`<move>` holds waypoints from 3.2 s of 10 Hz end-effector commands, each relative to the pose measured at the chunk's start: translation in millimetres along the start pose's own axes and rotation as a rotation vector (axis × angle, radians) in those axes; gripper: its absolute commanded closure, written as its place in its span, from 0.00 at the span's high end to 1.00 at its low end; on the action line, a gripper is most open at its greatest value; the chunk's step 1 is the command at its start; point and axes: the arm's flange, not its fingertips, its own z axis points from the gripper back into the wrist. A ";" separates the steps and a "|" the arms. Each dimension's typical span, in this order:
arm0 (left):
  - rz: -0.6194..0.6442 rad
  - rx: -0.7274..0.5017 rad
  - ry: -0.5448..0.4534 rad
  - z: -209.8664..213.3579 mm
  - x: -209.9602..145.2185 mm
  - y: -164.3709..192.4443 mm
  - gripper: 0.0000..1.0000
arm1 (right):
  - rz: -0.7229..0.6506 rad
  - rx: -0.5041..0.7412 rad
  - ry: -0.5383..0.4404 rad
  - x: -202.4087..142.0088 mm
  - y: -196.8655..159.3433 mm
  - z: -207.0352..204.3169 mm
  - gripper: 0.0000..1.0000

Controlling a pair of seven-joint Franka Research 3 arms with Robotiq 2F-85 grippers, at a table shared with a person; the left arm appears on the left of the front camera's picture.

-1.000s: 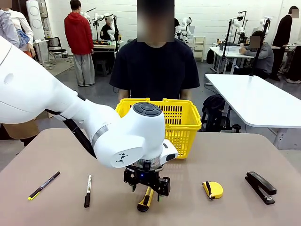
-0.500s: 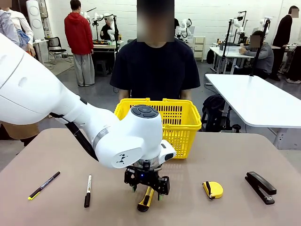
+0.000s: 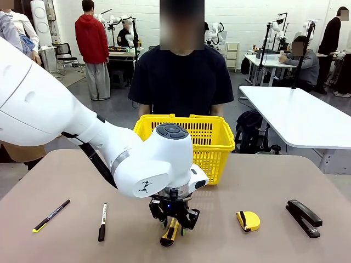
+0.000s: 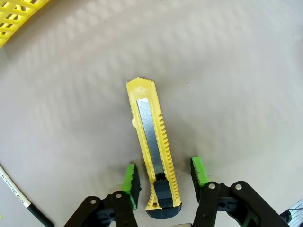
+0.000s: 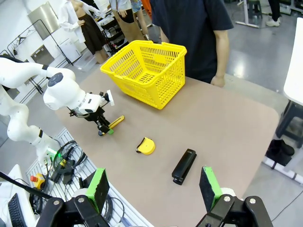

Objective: Place the items the person wants into the basket.
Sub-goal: Pick up the item the person points to and place it in the Market Basket.

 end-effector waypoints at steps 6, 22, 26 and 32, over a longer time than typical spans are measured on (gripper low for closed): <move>-0.062 0.030 0.011 -1.6 8.1 -0.4 0.00 | 0.014 0.016 -0.022 2.9 -0.5 0.4 1.00; -0.556 0.040 -0.038 234.9 234.8 34.6 0.00 | 0.014 0.016 -0.022 2.9 -0.5 0.4 1.00; -0.534 0.017 -0.043 214.7 225.7 36.9 0.00 | 0.014 0.016 -0.022 2.9 -0.5 0.4 1.00; -0.673 -0.002 -0.170 155.6 226.8 52.9 0.27 | 0.014 0.016 -0.022 2.9 -0.5 0.4 1.00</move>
